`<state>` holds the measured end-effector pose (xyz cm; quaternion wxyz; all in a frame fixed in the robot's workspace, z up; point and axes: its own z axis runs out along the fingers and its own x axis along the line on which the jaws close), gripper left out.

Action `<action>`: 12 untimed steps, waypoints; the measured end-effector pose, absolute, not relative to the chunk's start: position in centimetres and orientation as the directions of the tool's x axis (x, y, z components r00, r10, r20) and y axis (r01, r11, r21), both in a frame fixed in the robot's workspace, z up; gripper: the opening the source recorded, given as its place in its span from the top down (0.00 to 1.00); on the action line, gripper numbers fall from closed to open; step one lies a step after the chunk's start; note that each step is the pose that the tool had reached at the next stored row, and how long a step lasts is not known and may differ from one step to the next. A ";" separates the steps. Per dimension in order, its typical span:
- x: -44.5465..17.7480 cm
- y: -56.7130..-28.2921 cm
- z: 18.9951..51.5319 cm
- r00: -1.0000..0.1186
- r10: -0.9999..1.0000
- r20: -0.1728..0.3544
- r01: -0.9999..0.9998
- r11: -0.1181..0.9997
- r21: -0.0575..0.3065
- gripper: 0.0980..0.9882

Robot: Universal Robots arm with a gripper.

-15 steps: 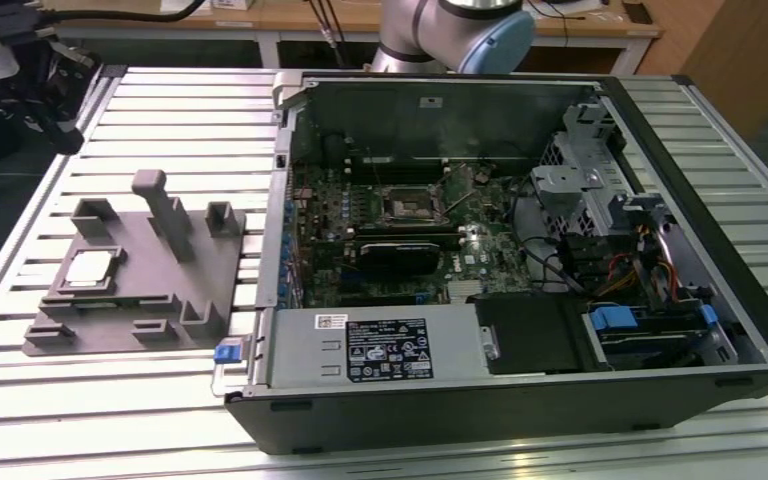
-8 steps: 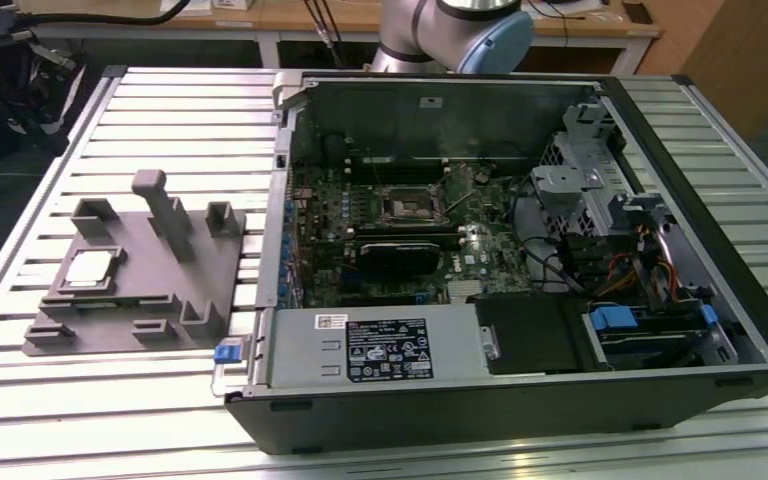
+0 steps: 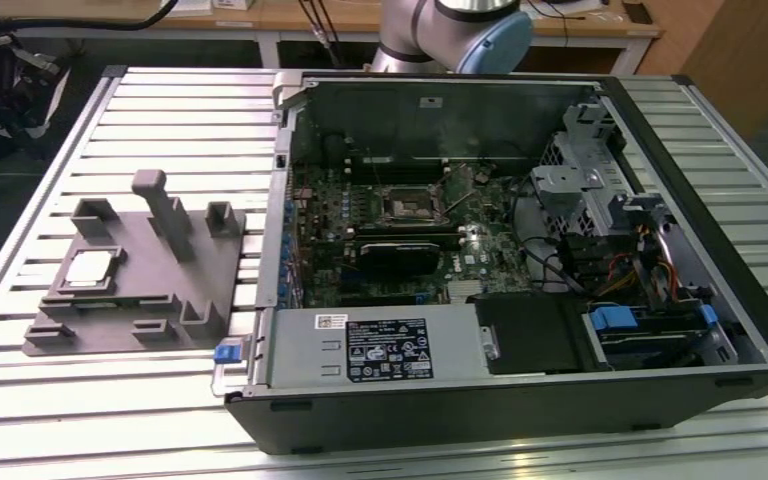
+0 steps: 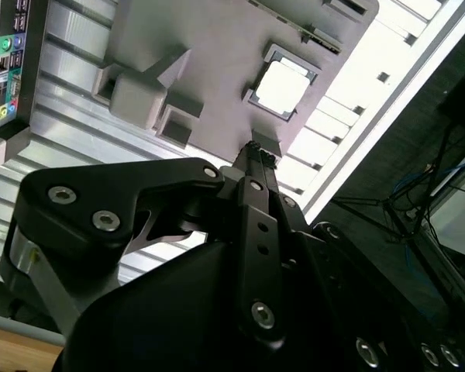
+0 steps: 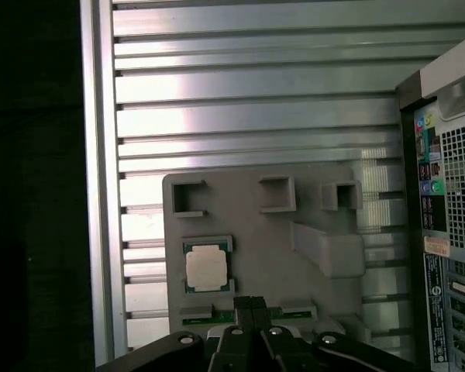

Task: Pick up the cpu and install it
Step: 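Reach for the cpu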

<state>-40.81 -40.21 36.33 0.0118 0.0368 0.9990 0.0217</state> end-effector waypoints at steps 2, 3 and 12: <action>-41.0 -40.2 36.3 -0.997 0.074 -0.022 0.073 0.996 0.044 0.99; -41.2 -40.2 36.3 -0.997 0.074 -0.022 0.073 0.996 0.044 0.99; -42.5 -40.2 36.2 -0.997 0.074 -0.022 0.073 0.996 0.044 0.99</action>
